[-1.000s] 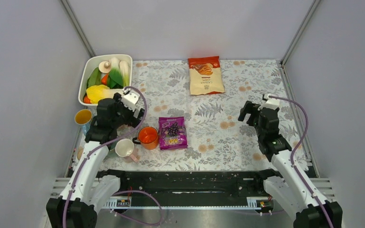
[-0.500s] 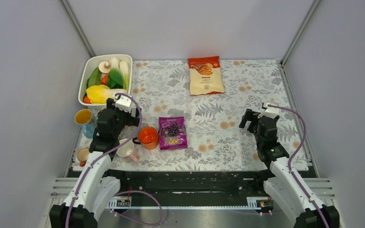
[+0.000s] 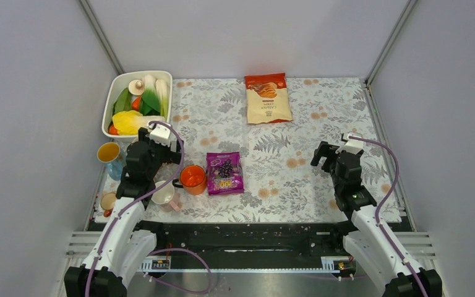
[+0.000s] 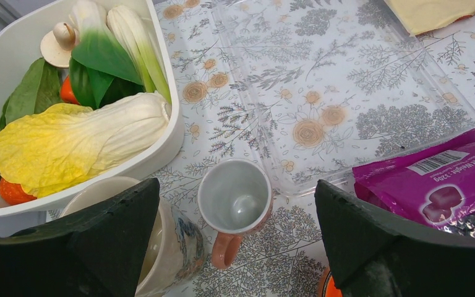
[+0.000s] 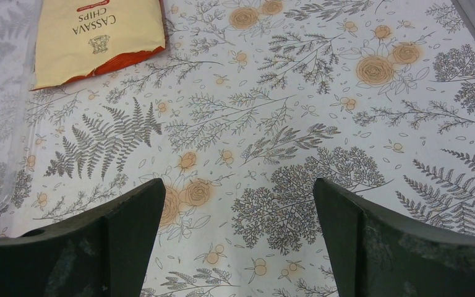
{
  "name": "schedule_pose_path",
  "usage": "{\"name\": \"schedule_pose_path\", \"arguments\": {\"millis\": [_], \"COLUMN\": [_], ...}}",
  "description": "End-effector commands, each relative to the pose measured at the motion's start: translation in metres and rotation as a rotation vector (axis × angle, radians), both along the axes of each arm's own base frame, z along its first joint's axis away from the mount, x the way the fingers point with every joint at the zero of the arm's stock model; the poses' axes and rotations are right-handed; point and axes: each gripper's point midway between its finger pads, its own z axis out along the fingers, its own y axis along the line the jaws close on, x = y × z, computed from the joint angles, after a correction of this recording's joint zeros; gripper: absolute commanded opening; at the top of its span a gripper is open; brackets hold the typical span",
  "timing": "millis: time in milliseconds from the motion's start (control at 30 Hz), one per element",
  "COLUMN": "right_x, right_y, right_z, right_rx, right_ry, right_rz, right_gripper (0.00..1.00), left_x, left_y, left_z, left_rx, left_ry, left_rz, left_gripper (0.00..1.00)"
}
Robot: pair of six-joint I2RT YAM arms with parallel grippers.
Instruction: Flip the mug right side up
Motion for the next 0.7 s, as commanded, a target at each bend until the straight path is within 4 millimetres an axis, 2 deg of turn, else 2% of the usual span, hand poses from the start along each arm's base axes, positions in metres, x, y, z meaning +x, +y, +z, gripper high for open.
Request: {"name": "schedule_pose_path", "arguments": {"millis": [0,667], "right_x": [0.0056,0.0073], "right_y": [0.0005,0.0052], "right_z": [0.0197,0.0222], "right_rx": [0.009,0.019], "right_ry": [-0.065,-0.079], "right_rz": [0.001,0.025], "right_gripper": [1.00,0.99], "left_x": [0.0064,0.0064], "left_y": [0.0023,0.0023], "left_z": [0.0256,0.0256], "left_rx": [-0.017,-0.017], "left_ry": [-0.090,-0.090], "left_rz": [0.021,0.021], "left_gripper": [0.99,0.99]}}
